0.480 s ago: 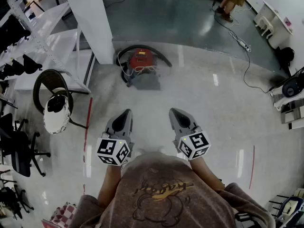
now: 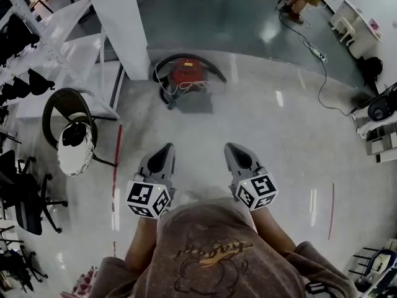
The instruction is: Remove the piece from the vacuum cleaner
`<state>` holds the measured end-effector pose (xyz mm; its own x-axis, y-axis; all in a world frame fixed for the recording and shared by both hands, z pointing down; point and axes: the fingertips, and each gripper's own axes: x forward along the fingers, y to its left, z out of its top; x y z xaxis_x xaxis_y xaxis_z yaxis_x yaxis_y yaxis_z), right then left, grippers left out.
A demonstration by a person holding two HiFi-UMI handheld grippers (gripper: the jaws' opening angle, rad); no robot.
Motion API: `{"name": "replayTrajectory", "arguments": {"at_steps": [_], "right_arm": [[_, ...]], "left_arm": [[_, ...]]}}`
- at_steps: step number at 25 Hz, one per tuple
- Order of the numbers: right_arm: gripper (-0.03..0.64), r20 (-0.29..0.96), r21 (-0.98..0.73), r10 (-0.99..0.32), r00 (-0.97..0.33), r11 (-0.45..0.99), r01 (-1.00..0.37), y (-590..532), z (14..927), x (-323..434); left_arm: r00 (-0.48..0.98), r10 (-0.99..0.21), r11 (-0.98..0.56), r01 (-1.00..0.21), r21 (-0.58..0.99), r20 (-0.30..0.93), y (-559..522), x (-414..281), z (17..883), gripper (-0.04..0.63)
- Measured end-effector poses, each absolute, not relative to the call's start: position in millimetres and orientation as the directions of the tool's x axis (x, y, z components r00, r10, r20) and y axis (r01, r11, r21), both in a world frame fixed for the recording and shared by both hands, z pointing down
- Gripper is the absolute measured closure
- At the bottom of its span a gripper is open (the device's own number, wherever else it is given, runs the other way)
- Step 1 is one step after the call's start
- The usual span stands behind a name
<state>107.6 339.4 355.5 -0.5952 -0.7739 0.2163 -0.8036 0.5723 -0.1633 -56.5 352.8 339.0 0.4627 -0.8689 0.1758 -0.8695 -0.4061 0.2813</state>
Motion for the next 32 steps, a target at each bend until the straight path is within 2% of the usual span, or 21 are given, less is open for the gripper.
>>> {"name": "replayTrajectory", "arguments": {"at_steps": [10,16,32], "right_arm": [[0.617,0.223,-0.154,-0.811,-0.541,0.518,-0.841,329,360,113],[0.617,0.23,-0.151,-0.799,-0.556,0.535,-0.831,303,372,111],[0.617,0.224,-0.175,-0.718,-0.659,0.635,-0.752,105,361,106]], "left_arm": [[0.484,-0.856,-0.421,-0.857,0.298,0.181,337,-71,352,0.595],[0.487,-0.854,-0.423,-0.854,0.302,0.181,310,-69,361,0.595],[0.449,-0.873,-0.383,-0.873,0.302,0.19,125,-52,340,0.595]]}}
